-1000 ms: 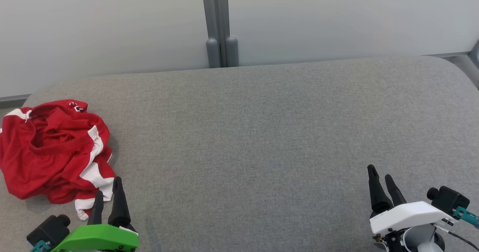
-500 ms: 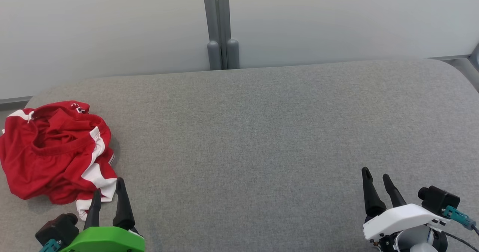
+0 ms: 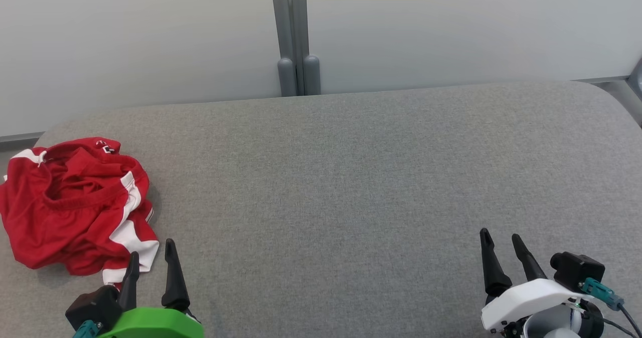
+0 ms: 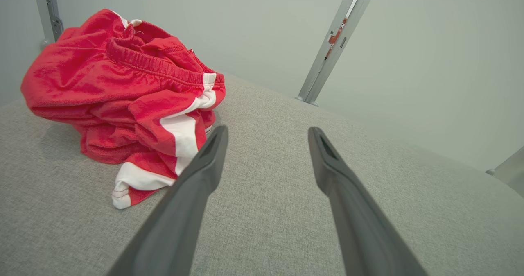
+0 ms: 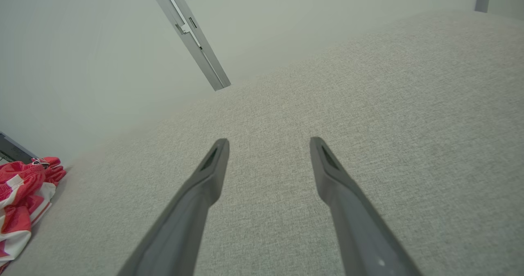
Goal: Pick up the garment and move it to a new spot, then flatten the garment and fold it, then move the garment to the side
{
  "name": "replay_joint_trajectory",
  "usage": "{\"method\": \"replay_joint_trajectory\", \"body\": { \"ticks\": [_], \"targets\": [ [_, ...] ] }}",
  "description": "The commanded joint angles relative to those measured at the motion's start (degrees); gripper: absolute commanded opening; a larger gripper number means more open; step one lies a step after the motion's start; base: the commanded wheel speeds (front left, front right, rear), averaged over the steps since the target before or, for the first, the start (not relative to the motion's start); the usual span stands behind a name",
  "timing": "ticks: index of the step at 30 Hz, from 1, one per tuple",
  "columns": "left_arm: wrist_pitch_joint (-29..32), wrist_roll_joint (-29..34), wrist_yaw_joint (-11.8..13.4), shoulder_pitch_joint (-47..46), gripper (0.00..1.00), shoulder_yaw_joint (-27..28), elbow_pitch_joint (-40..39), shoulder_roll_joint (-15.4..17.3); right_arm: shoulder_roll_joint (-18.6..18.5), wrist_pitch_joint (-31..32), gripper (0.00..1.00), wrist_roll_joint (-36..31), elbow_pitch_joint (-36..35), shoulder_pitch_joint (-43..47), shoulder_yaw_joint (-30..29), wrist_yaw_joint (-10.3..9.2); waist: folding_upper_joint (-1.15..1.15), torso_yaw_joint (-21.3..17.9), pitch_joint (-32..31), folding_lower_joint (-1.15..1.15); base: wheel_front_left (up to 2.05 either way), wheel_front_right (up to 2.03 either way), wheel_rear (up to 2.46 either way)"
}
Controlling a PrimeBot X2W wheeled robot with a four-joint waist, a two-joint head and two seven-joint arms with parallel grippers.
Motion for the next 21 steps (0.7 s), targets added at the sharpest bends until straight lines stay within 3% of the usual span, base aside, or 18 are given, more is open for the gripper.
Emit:
{"method": "replay_joint_trajectory", "body": {
  "ticks": [1, 21],
  "targets": [
    [-0.6, 1.9, 0.3, 0.3, 1.00, -0.1, -0.3, 0.5, -0.3, -0.6, 1.00, -1.6, 0.0, 0.3, 0.2, 0.01, 0.00, 0.0, 0.0, 0.00, 0.00, 0.00, 0.00],
    [-3.1, 12.0, 1.0, 1.0, 1.00, -1.4, -0.1, 0.6, -0.4, -3.2, 1.00, -11.7, 1.0, 0.7, 1.2, 0.02, 0.00, 0.0, 0.0, 0.00, 0.00, 0.00, 0.00]
  ]
}}
